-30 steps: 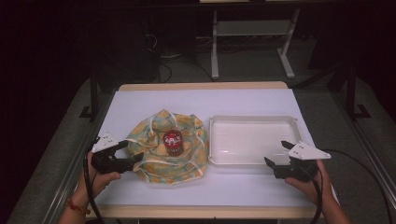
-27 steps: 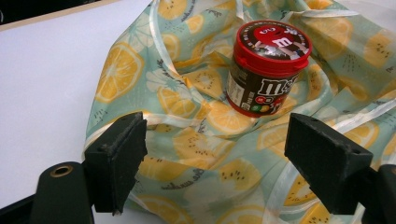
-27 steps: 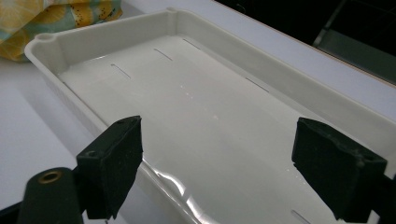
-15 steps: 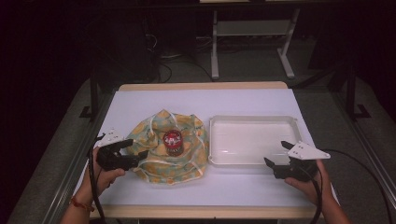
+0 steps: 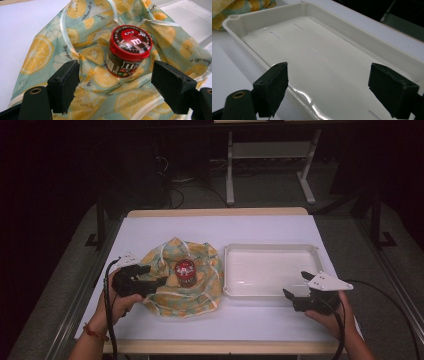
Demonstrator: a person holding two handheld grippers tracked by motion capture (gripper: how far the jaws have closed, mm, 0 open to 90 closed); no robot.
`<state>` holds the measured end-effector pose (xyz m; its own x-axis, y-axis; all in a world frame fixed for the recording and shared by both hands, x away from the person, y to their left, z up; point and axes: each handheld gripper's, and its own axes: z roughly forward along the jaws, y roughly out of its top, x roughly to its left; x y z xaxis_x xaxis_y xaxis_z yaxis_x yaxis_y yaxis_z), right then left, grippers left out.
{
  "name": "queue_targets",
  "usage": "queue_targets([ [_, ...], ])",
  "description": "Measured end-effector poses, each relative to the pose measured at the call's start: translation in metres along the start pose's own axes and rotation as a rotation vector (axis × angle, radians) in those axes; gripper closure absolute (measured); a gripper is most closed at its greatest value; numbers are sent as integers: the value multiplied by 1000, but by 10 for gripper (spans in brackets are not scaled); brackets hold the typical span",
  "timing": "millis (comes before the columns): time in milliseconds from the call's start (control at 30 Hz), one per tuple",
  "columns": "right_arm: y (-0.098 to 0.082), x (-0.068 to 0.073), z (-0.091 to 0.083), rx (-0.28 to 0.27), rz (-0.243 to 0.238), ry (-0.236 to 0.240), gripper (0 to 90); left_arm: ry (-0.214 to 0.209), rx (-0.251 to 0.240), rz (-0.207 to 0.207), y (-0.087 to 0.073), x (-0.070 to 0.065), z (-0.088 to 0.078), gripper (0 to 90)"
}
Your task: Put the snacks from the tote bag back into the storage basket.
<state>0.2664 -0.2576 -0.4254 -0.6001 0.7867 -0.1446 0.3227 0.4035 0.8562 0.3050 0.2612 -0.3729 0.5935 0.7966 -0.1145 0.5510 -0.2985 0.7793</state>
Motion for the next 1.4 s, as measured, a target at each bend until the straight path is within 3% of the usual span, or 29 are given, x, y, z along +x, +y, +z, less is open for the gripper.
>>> queue_targets([
  [367,-1,0,1,4,-1,-1,157,-11,38,6,13,-11,15,222],
  [1033,-1,0,1,10,-1,-1,157,0,117,-49,28,-14,49,225],
  [1400,-1,0,2,13,-6,1,157,-11,146,-50,33,-18,62,224],
])
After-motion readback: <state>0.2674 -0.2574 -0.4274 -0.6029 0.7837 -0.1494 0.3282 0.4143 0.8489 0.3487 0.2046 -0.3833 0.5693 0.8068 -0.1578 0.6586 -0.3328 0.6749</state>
